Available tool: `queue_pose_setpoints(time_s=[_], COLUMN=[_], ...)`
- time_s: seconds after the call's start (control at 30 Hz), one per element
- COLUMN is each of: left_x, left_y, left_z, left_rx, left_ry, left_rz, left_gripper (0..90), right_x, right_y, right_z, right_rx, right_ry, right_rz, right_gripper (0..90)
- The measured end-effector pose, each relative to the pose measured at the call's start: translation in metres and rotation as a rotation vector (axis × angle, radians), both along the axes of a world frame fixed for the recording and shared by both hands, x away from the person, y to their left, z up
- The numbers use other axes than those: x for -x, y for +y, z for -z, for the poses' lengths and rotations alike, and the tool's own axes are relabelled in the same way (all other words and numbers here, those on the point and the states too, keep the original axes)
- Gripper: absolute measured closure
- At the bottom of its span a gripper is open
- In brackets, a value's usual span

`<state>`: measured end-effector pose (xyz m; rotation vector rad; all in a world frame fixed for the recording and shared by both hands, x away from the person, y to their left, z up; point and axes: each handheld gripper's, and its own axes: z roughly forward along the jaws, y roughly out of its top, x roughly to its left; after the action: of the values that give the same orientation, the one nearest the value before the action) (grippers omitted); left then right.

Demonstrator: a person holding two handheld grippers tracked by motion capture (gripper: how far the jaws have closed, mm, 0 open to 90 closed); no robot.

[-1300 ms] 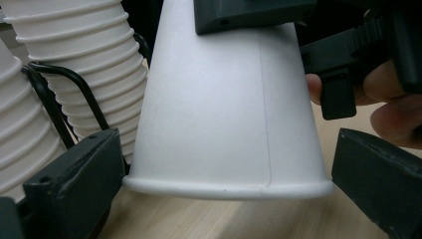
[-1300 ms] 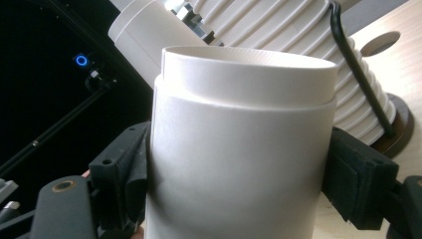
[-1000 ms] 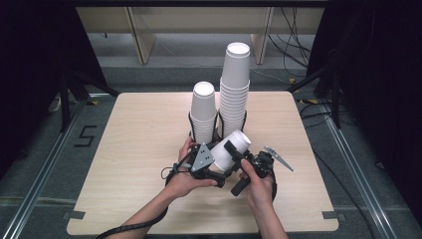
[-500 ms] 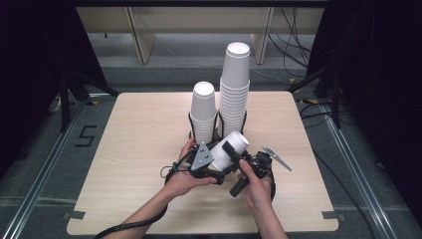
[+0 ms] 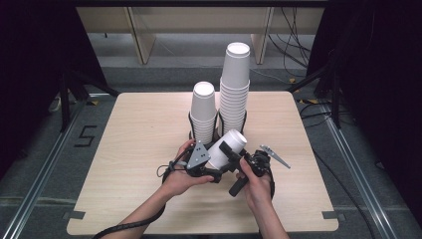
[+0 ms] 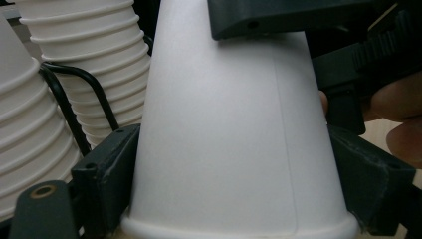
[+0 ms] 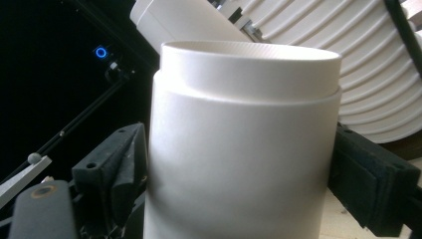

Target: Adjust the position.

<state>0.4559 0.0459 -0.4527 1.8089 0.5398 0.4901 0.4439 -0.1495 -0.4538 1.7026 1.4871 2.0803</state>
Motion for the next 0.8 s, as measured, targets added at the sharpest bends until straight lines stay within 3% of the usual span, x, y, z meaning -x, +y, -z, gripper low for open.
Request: queue_pose_setpoints(time_s=[0.03,0.07,0.17,0.33,0.37,0.4,0.43,0.47,0.63,0.8], left_x=[-0.001,-0.001,-0.001,-0.002,-0.001,-0.002,-0.002,-0.003,-0.006,-0.011], left_y=[0.001,0.001,0.001,0.004,0.004,0.005,0.005,0.006,0.011,0.019], left_z=[0.0,0.0,0.001,-0.001,0.0,-0.001,-0.002,-0.002,-0.004,-0.006], left_rx=[-0.002,-0.002,0.008,-0.01,-0.002,0.005,0.007,0.012,0.018,0.023], left_ry=[0.005,0.005,0.007,0.006,0.03,0.024,0.021,0.017,0.015,-0.005], left_rz=[-0.004,-0.004,-0.005,-0.008,-0.015,-0.017,-0.021,-0.019,-0.023,-0.044], left_gripper=[14.0,14.0,14.1,14.3,14.2,14.3,14.2,14.3,14.2,14.0], right_x=[-0.002,0.0,-0.002,0.0,0.0,0.002,0.001,0.001,0.006,0.014], right_y=[0.001,0.001,0.001,0.0,0.0,0.001,-0.001,-0.001,-0.005,-0.017], right_z=[0.001,0.0,0.0,-0.002,-0.002,-0.005,-0.005,-0.006,-0.01,-0.013], right_rx=[0.015,0.016,0.035,0.052,0.055,0.028,0.061,0.067,0.112,0.189], right_ry=[-0.02,-0.005,-0.026,-0.011,-0.015,0.016,-0.024,-0.03,-0.033,-0.048], right_rz=[-0.005,-0.016,-0.021,-0.03,-0.037,-0.04,-0.039,-0.041,-0.032,-0.022], right_gripper=[9.2,6.9,2.3,0.5,0.5,0.5,0.5,0.5,0.5,0.5])
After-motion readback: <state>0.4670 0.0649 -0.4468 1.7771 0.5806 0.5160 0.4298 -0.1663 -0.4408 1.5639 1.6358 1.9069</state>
